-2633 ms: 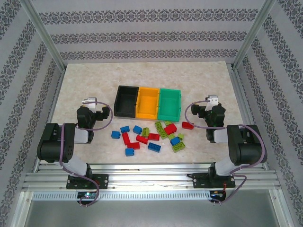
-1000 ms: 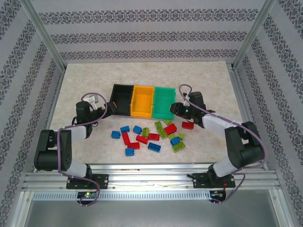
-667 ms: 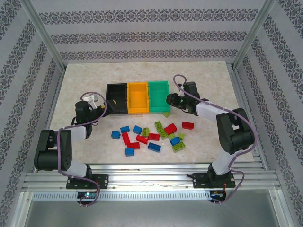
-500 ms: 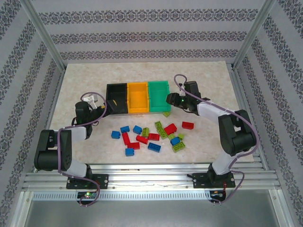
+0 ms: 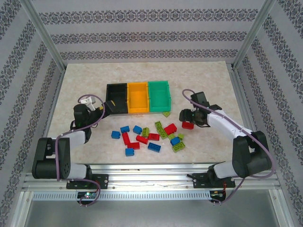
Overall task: Sort the legos into containers by color
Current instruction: Pick up the lego from the middle-right of the table.
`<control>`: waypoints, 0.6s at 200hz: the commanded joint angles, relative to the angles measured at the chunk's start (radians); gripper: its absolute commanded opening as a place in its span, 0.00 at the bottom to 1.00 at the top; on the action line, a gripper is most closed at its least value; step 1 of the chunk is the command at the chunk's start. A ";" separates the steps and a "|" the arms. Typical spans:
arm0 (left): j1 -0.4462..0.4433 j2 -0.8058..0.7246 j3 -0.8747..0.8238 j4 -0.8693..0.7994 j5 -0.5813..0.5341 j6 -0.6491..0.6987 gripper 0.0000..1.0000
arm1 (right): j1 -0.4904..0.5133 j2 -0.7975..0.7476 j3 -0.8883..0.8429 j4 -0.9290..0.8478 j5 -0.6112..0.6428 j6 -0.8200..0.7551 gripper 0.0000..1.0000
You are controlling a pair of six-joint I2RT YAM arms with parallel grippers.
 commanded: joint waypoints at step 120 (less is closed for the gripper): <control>-0.001 -0.005 -0.026 -0.020 -0.044 0.018 1.00 | 0.099 0.254 0.121 -0.090 0.111 0.012 0.63</control>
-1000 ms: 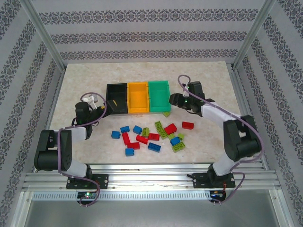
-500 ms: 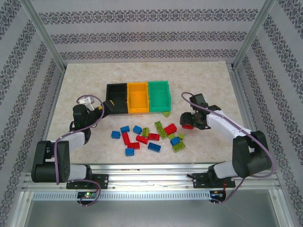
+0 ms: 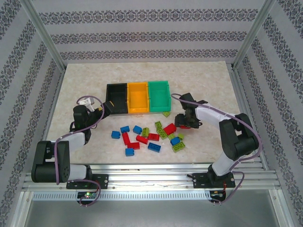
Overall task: Sort the legos into containers by color
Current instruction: Pick up the lego from the middle-right of the table, then place the lego in the container.
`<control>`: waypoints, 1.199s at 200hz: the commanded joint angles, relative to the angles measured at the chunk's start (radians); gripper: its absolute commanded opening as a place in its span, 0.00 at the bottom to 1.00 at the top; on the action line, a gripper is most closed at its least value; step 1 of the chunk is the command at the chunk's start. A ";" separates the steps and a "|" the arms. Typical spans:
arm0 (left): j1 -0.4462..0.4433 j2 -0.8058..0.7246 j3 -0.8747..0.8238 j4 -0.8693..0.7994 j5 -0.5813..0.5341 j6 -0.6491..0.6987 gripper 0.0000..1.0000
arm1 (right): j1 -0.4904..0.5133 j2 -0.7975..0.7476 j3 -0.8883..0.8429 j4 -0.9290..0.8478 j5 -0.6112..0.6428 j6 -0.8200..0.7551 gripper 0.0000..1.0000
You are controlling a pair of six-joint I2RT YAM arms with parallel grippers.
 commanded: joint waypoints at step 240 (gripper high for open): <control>-0.001 0.006 -0.019 -0.001 -0.017 -0.002 0.99 | 0.144 0.331 0.760 -0.079 -0.007 -0.085 0.82</control>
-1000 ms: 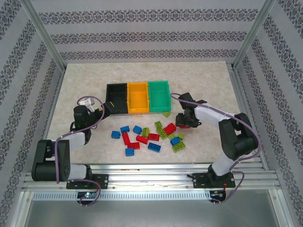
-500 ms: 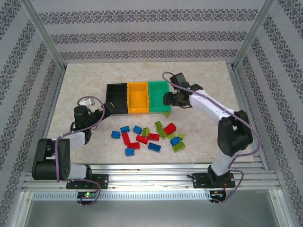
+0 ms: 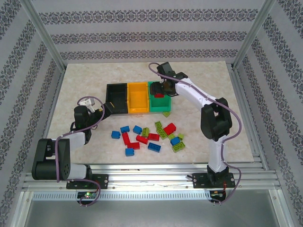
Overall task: Sort the legos into containers by color
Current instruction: Place the lego in the container, then pick up the lego from the center of the table.
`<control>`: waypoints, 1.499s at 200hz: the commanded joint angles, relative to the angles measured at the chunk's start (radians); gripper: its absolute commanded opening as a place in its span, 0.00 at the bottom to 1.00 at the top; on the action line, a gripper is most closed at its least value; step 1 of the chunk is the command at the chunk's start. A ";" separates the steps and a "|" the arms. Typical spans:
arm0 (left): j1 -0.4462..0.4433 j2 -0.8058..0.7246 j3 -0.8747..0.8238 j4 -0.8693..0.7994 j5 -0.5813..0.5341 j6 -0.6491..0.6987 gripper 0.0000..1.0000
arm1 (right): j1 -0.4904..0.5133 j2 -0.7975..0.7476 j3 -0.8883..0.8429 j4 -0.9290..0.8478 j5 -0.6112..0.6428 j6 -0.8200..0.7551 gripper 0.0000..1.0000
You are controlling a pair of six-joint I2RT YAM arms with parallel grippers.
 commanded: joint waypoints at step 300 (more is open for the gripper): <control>0.000 0.075 -0.010 0.076 0.033 -0.053 1.00 | 0.041 0.004 -0.358 0.217 0.101 -0.038 0.75</control>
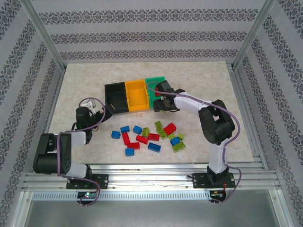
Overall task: Sort the legos into containers by color
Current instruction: Pick up the lego from the center of the table.
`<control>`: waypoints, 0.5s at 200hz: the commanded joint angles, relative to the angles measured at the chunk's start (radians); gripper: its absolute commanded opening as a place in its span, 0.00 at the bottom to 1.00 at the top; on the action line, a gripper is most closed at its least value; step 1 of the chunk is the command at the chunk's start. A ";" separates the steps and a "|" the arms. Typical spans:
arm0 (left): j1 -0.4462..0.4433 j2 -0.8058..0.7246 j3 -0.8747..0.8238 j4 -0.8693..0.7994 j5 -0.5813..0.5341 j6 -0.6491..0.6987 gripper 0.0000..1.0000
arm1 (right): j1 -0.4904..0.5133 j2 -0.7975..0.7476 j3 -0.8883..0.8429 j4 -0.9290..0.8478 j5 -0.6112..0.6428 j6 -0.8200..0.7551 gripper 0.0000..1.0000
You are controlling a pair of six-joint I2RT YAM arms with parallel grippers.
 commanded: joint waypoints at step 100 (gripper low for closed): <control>-0.001 0.014 0.002 0.065 0.027 -0.018 1.00 | -0.007 0.149 0.049 0.089 0.027 -0.011 0.68</control>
